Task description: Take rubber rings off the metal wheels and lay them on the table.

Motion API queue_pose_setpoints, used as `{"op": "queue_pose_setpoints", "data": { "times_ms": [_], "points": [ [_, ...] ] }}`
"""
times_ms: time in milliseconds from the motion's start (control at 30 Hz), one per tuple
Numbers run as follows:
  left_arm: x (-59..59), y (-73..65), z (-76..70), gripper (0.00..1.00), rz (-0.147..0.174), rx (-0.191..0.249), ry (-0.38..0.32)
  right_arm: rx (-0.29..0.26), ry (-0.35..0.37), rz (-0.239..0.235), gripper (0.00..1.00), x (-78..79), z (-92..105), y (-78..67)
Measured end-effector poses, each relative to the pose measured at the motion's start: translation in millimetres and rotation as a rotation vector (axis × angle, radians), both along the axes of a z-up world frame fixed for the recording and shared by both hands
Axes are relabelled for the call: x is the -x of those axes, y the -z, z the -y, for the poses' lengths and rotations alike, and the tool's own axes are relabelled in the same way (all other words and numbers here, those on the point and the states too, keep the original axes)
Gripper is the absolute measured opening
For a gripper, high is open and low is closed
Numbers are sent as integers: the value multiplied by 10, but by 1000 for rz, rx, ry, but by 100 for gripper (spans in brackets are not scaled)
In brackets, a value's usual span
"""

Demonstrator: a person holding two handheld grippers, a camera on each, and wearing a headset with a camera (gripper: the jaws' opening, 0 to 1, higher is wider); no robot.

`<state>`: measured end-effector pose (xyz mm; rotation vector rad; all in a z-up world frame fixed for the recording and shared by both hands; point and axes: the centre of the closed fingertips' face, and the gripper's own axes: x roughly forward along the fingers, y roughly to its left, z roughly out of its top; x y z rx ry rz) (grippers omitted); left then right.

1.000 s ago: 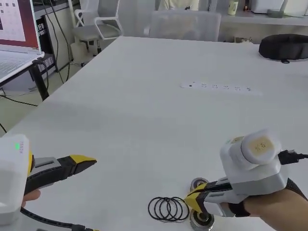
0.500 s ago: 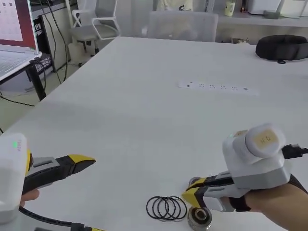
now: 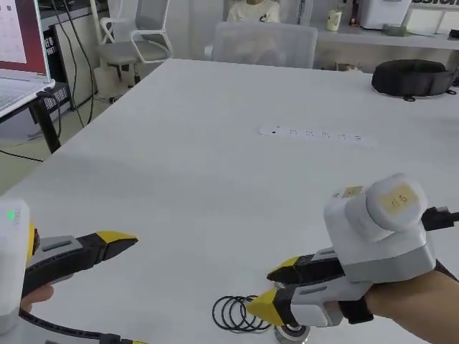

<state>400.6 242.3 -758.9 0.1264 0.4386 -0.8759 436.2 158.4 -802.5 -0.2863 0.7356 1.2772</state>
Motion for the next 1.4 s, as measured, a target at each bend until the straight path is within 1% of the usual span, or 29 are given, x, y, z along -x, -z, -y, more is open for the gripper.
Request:
{"op": "queue_pose_setpoints", "data": {
  "times_ms": [100, 167, 200, 400, 500, 600, 667, 733, 800, 867, 967, 1067, 1133, 1233, 1267, 1333, 1400],
  "points": [
    [4, 6, 2, 95, -6, 6, 1, 14, -34, 21, 45, 46, 9, -41],
    [4, -4, 11, 96, -4, 16, 5, 13, -47, 35, 48, 64, 27, -86],
    [5, -5, 12, 96, -3, 17, 6, 11, -49, 35, 50, 72, 35, -106],
    [8, 12, 26, 96, -5, 12, 16, -70, -67, 31, 64, 182, 91, -316],
    [10, 8, 33, 96, -5, 17, 17, -86, -68, 34, 69, 221, 176, -381],
    [13, 16, 36, 97, -8, 13, 20, -91, -54, 49, 72, 214, 302, -421],
    [17, 26, 38, 97, -9, 7, 24, -98, -34, 63, 75, 191, 413, -443],
    [20, 34, 43, 97, -12, 5, 27, -99, -1, 63, 77, 156, 534, -453],
    [22, 39, 48, 97, -13, 5, 29, -121, 42, 70, 80, 113, 626, -486],
    [22, 47, 49, 97, -18, 5, 29, -146, 71, 66, 82, 87, 727, -515],
    [23, 56, 44, 97, -18, 0, 30, -158, 103, 59, 85, 90, 861, -523],
    [22, 54, 37, 97, -20, 6, 26, -172, 135, 70, 88, 79, 981, -535],
    [21, 61, 27, 97, -24, 6, 24, -168, 179, 51, 90, 61, 1078, -517],
    [15, 77, 6, 97, -28, -4, 23, -186, 220, 54, 92, 37, 1184, -520],
    [9, 77, -3, 97, -28, -6, 24, -199, 235, 51, 92, 33, 1209, -522],
    [-9, 63, -17, 98, -26, -9, 21, -226, 262, 23, 93, 64, 1265, -496],
    [-19, 48, -24, 98, -21, -8, 20, -237, 287, 5, 97, 91, 1332, -439]
  ]
}}
